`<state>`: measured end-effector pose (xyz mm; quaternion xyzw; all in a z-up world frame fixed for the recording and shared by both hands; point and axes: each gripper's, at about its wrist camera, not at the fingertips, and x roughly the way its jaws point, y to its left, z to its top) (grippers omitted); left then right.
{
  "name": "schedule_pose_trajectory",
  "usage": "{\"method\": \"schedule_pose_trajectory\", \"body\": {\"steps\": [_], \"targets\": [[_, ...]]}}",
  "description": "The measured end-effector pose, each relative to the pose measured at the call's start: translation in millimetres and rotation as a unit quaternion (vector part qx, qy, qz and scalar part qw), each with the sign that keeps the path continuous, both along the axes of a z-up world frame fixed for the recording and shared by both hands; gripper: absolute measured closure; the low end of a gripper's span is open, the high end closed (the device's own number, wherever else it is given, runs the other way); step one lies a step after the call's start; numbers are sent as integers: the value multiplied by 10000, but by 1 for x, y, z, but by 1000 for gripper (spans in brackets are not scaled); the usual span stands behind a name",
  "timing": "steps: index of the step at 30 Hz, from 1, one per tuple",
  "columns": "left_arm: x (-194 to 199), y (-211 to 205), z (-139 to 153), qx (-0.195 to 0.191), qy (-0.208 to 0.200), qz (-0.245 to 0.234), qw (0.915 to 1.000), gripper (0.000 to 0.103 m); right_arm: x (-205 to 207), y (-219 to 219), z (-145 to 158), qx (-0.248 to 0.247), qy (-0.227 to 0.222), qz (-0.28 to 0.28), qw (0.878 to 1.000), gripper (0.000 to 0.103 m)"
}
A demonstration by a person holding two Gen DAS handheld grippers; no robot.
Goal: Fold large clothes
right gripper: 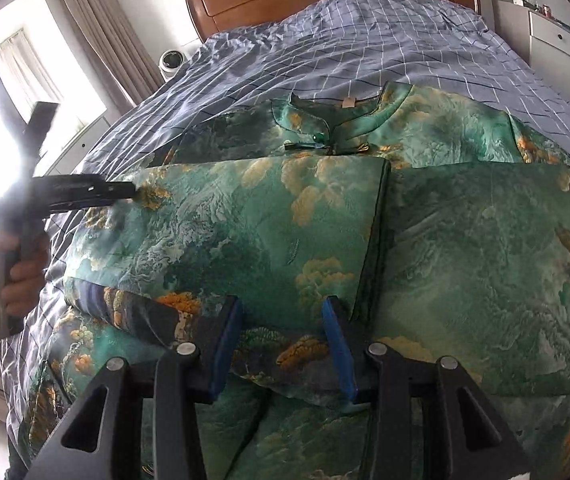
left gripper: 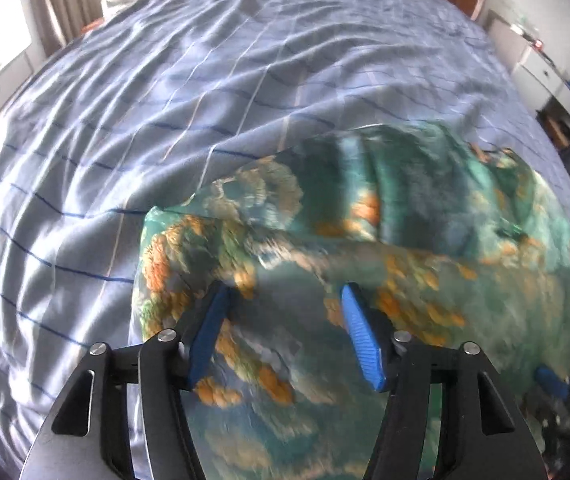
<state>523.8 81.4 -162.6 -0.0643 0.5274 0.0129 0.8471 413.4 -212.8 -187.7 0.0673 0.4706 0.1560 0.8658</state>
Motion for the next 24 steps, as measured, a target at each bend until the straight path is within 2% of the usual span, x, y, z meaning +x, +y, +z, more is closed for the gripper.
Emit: {"method": "schedule_pose_trajectory", "body": {"steps": [3, 6, 9, 11, 13, 17, 21, 24], "targets": [[2, 1, -17, -78, 111, 88, 9999, 38, 0, -1, -1, 34, -13, -6, 10000, 60], [-10, -2, -10, 46, -19, 24, 10000, 35, 0, -2, 1, 73, 14, -16, 10000, 60], [-42, -4, 10, 110, -256, -260, 9993, 27, -6, -7, 13, 127, 14, -55, 9999, 60], [-78, -1, 23, 92, -429, -497, 9978, 18, -18, -19, 27, 91, 0, -190, 9998, 60], [-117, 4, 30, 58, -518, -692, 9962, 15, -31, -36, 37, 185, 19, -263, 9995, 59], [-214, 29, 28, 37, -379, -828, 9958, 13, -87, -100, 56, 137, 118, -567, 9982, 44], [-286, 45, 17, -134, -125, -821, 9965, 12, -156, -173, 62, -292, 338, -1016, 9938, 43], [-319, 46, 3, -550, 134, -836, 9949, 12, -208, -221, 62, -562, 667, -1332, 9872, 43]]}}
